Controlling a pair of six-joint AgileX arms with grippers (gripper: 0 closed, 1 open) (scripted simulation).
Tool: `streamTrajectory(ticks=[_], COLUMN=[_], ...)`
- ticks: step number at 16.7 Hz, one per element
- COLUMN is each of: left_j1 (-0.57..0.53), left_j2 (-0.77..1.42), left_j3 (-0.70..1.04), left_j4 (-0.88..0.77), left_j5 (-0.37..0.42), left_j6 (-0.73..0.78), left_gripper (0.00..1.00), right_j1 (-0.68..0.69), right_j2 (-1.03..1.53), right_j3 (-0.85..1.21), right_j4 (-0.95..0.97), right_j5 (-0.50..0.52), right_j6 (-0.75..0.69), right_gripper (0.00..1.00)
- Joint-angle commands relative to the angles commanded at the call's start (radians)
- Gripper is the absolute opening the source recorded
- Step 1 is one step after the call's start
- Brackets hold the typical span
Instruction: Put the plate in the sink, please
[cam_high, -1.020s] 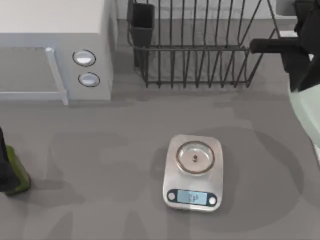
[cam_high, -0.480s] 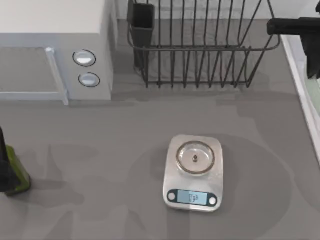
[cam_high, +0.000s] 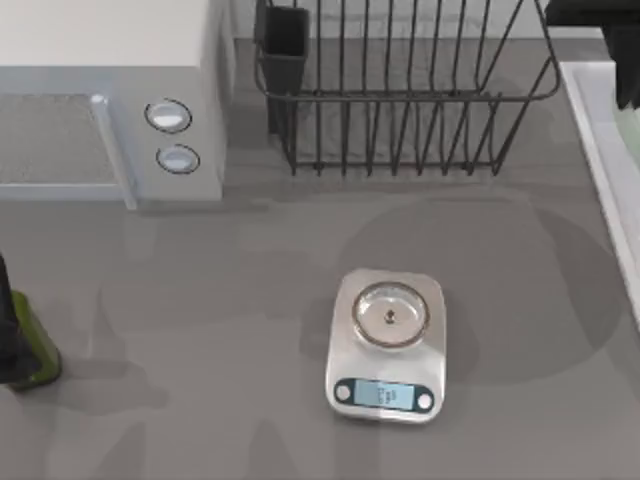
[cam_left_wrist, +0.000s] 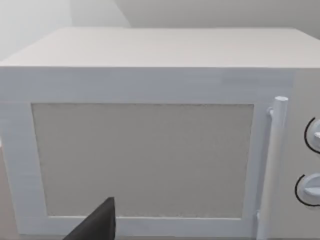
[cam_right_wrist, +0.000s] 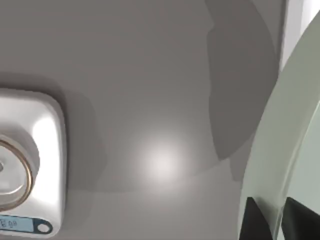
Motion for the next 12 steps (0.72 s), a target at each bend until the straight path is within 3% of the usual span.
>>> streamTrajectory(ticks=[6, 12], left_j1=[0.0, 0.0], left_j2=[0.0, 0.0], left_j3=[0.0, 0.0], left_j4=[0.0, 0.0], left_j5=[0.0, 0.0], left_j6=[0.0, 0.0], left_gripper=[1.0, 1.0], right_j1=[-0.213, -0.304], right_j2=[0.466, 0.604], right_j3=[0.446, 0.582], right_j4=[-0.026, -0.03], right_j5=[0.002, 0.002], right_j6=[-0.212, -0.303], right_gripper=[0.0, 0.0])
